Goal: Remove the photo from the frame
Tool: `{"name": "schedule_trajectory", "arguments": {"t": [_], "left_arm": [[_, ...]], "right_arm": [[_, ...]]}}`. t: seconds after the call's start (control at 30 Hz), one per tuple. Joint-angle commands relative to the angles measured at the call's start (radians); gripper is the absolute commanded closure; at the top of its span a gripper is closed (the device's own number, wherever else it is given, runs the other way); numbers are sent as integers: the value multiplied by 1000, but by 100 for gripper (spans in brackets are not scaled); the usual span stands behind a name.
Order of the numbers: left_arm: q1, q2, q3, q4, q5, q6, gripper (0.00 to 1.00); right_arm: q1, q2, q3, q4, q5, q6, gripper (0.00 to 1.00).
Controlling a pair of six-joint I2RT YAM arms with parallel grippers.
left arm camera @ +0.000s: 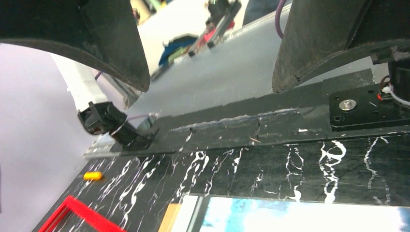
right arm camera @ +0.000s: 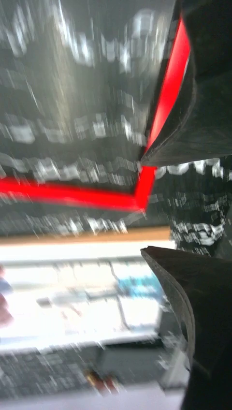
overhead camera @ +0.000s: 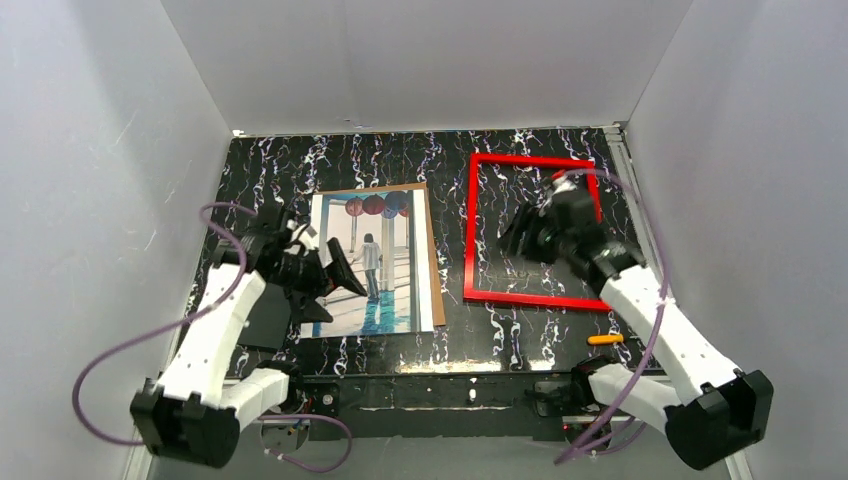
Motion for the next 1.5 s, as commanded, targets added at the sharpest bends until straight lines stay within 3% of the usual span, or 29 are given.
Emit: {"name": "schedule_trajectory", "arguments": {"t": [0.0, 0.07, 0.1, 0.2, 0.4, 0.63, 0.83, 1.03, 1.17, 1.47], "left_arm": [[-86, 162, -13, -13, 93, 67, 2], [-135, 243, 8, -9, 89, 77, 2], [-154, 284, 20, 2, 90, 77, 2], [-184, 407, 72, 28, 114, 69, 2], [-185, 631, 277, -59, 64, 115, 2], [-185, 726, 198, -24, -58, 235, 2], [-171, 746, 188, 25, -55, 241, 2], [-164, 832, 199, 25, -64, 231, 2], [-163, 859, 200, 38, -22, 216, 2], [-150, 876, 193, 40, -6, 210, 2]], "right_arm": [[222, -38, -285, 431, -258, 368, 35], [343, -10, -377, 666, -261, 483, 37], [400, 14, -391, 708, -236, 502, 37], [558, 109, -353, 701, -145, 512, 39], [713, 193, -396, 750, -16, 596, 40], [728, 178, -567, 910, -9, 678, 36], [727, 108, -652, 878, 81, 682, 34], [727, 150, -631, 879, 82, 668, 31], [727, 225, -637, 976, 55, 680, 30], [724, 322, -625, 1055, 35, 704, 35]]}}
